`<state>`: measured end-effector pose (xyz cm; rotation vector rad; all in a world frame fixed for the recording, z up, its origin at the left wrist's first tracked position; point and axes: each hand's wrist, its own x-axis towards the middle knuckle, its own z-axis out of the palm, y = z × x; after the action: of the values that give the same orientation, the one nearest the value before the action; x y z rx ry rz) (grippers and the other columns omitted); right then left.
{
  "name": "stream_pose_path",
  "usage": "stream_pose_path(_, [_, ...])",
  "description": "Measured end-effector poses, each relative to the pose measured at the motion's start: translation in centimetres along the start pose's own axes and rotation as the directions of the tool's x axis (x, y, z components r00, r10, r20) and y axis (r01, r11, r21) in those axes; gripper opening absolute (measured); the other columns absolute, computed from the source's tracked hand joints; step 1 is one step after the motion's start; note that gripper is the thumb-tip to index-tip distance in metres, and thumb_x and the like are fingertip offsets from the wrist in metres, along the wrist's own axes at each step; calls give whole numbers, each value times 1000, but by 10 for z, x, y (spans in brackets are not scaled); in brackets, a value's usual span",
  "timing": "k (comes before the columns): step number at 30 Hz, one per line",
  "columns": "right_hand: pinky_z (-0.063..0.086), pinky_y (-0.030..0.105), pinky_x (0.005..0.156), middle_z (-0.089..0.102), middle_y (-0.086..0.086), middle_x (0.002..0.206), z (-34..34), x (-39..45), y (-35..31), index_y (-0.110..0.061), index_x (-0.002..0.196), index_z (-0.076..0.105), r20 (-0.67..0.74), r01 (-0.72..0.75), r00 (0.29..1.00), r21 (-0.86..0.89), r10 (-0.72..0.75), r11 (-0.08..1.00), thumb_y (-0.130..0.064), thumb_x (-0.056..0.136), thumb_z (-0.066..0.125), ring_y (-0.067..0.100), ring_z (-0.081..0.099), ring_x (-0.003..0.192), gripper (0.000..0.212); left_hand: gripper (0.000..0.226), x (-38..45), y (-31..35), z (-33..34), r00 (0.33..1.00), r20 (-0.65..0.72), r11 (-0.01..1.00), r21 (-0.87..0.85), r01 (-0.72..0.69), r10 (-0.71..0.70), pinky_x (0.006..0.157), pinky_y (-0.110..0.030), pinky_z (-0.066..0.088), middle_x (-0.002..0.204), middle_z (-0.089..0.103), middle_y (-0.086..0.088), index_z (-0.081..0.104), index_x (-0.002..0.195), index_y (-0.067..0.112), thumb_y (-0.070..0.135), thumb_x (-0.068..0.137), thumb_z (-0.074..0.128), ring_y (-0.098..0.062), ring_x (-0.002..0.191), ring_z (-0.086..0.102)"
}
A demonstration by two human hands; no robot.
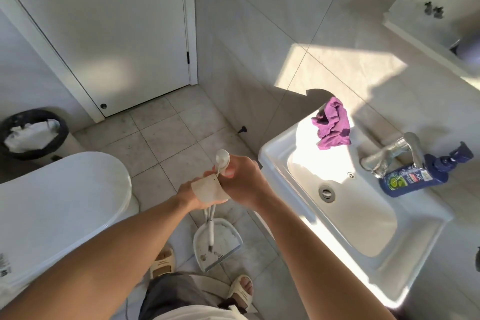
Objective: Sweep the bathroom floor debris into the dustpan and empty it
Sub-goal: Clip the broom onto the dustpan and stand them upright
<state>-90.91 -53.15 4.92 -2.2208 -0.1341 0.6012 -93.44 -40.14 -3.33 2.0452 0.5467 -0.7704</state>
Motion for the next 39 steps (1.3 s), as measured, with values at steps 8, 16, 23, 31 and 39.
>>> stream_pose_path(8, [54, 30, 95, 75, -11, 105, 12, 51, -84, -27, 106, 71, -123, 113, 988, 132, -97, 985, -37, 83, 67, -1, 68, 100, 25, 61, 57, 2, -121, 974, 67, 908, 353, -227, 217, 75, -34, 59, 75, 74, 1, 69, 85, 26, 80, 57, 63, -11, 62, 71])
stream_pose_path(16, [50, 19, 76, 68, -5, 121, 26, 97, -144, -24, 118, 61, -128, 91, 988, 22, -88, 996, -33, 93, 57, 9, 64, 101, 26, 43, 45, 35, -229, 867, 44, 825, 286, -487, 497, 67, -29, 56, 72, 73, 7, 67, 75, 18, 61, 76, 64, -11, 50, 69])
stream_pose_path(23, [50, 33, 97, 62, -6, 130, 11, 143, -186, -22, 126, 57, -177, 149, 973, 6, -145, 989, -37, 95, 56, 15, 61, 115, 34, 27, 41, 82, -295, 832, 6, 831, 41, -554, 555, 72, -52, 60, 83, 72, -15, 67, 84, 2, 28, 80, 75, -28, 64, 74])
stream_pose_path(31, [54, 31, 88, 63, -1, 129, -40, 219, -224, -23, 132, 54, -174, 243, 956, 13, -237, 970, -29, 96, 57, 17, 61, 116, 37, 22, 78, 141, -349, 784, -56, 774, 215, -595, 618, 77, -43, 59, 81, 76, 1, 69, 90, 15, 31, 78, 80, -17, 64, 74])
stream_pose_path(39, [51, 25, 73, 69, 1, 119, -104, 317, -249, -22, 125, 60, -196, 294, 937, -9, -290, 956, -36, 97, 55, 17, 65, 96, 32, 13, 141, 221, -389, 784, -181, 800, 238, -551, 593, 60, -29, 52, 79, 74, -4, 68, 98, 21, 25, 86, 70, -20, 61, 73])
